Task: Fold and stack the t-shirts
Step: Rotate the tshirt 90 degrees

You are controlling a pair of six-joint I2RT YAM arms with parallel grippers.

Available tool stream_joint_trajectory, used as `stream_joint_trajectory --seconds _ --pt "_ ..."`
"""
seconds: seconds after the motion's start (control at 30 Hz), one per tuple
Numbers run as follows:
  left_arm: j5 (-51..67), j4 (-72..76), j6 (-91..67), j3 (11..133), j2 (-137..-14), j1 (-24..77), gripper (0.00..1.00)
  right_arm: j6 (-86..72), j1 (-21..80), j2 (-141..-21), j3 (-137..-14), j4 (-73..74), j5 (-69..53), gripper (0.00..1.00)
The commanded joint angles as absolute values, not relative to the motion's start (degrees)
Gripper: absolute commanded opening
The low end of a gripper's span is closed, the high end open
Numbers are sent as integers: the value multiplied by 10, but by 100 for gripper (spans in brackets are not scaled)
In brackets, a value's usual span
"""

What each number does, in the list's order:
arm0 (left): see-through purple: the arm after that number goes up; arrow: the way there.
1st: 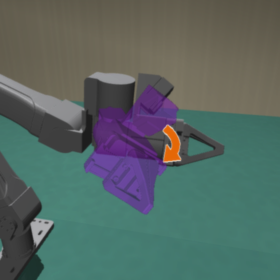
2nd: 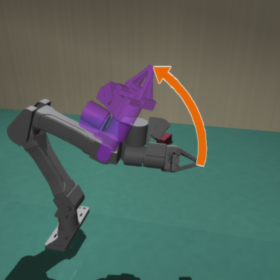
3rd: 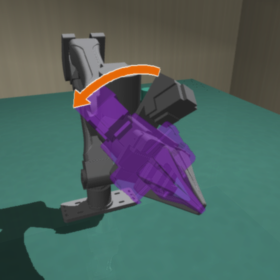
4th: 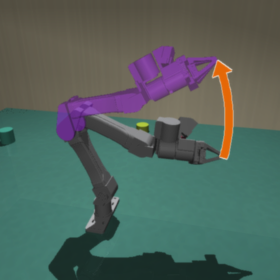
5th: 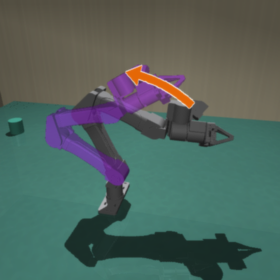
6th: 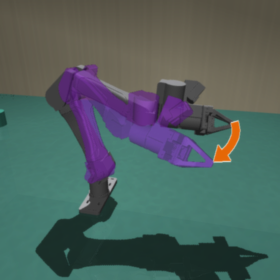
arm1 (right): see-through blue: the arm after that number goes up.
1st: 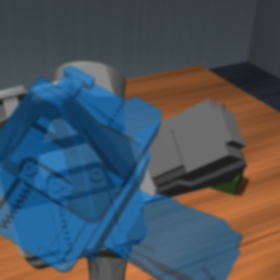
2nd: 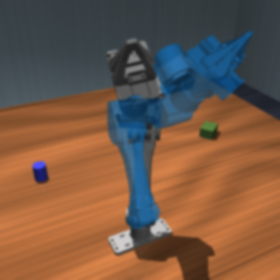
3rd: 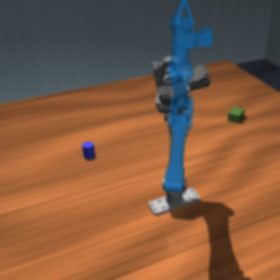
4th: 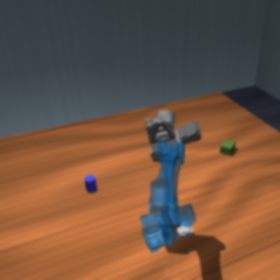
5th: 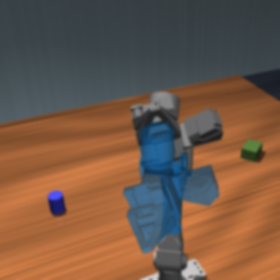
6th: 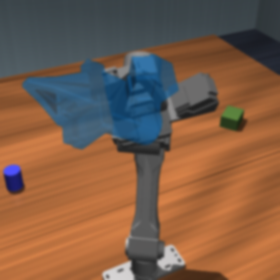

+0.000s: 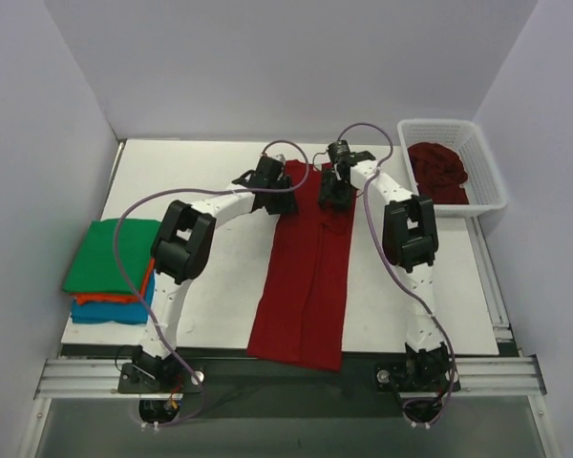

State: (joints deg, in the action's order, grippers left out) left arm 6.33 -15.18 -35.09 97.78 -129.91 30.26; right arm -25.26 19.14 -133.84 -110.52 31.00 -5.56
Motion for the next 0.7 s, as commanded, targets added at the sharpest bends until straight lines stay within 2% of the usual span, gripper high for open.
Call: stream_joint_trajectory --seconds 0.0,0.13,0.2,0.27,0.3,0.43,0.57,0.67 --pt "41 -210 -391 1037 -1358 281 49 -223 164 -1391 -1200 343 -83 46" --pt "77 -205 -391 1110 -1396 265 50 -212 143 -1439 -1287 349 -137 52" --pt "95 -200 -383 1136 -1411 257 57 -200 140 -1441 -1309 349 -148 57" --pt "119 -202 -374 1171 -1416 243 60 -193 140 -1428 -1324 348 -151 62" --pt "126 -198 -371 1180 -1413 239 65 -185 140 -1420 -1327 347 -153 64" --pt "147 -194 -354 1182 -1368 224 69 -183 139 -1342 -1316 346 -149 68" --pt "144 -160 -357 1079 -1263 223 70 -197 143 -1248 -1253 343 -146 68" --pt "130 -122 -386 943 -1131 226 69 -224 157 -1153 -1139 336 -126 65"
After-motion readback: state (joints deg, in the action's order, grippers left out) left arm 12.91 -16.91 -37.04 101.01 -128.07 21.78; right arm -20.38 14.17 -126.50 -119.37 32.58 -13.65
